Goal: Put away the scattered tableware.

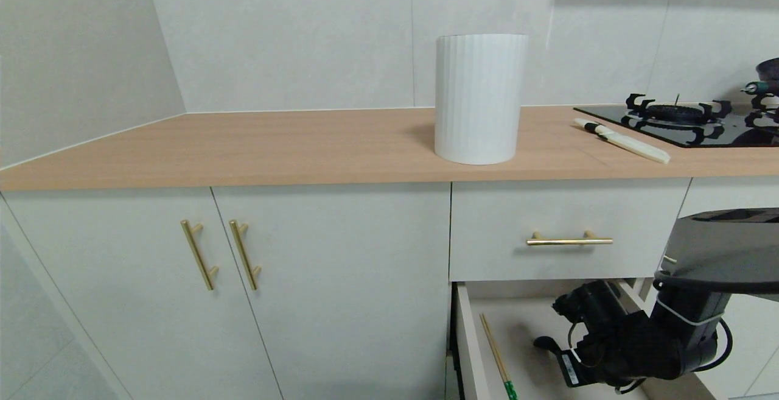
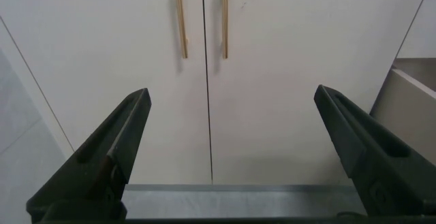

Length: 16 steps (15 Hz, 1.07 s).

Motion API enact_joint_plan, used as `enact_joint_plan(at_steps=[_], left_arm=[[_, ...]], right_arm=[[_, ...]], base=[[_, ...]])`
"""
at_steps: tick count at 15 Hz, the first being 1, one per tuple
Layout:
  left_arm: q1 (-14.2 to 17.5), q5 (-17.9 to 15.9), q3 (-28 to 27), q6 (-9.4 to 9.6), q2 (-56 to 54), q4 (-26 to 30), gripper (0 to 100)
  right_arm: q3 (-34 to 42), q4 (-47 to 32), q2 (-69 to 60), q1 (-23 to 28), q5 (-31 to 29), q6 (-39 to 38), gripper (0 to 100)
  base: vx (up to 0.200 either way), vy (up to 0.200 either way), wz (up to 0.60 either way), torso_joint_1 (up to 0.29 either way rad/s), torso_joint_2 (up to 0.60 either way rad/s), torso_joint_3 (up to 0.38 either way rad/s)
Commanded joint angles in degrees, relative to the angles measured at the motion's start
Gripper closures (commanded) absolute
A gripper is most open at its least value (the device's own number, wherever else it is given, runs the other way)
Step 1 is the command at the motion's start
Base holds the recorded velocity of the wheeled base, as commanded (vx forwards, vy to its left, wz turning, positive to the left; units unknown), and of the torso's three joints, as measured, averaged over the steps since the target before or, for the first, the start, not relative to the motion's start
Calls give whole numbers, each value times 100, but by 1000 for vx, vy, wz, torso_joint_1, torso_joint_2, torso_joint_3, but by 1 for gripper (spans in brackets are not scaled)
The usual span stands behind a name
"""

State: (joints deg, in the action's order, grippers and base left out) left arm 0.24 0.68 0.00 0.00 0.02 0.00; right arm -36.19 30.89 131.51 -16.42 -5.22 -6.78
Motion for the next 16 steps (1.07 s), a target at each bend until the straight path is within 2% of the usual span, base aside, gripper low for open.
enact_joint_plan(at_steps=[1, 4, 5, 12, 16], left_arm=[[2, 2, 0, 0, -2, 0, 0], [2, 2, 0, 0, -2, 0, 0], [2, 2, 0, 0, -2, 0, 0], [2, 2, 0, 0, -2, 0, 0], [2, 2, 0, 0, -2, 0, 0]], right_arm=[[-10, 5, 41, -10, -6, 1, 100], [-28, 5, 59, -19, -76, -8, 100], [-28, 5, 68, -19, -76, -17, 0], [16, 5, -56, -10, -93, -43, 0], [297, -224, -1330, 95, -137, -69, 0]], base=[[0, 0, 0, 0, 0, 0], [0, 0, 0, 0, 0, 0], [0, 0, 0, 0, 0, 0], [0, 0, 0, 0, 0, 0], [0, 0, 0, 0, 0, 0]])
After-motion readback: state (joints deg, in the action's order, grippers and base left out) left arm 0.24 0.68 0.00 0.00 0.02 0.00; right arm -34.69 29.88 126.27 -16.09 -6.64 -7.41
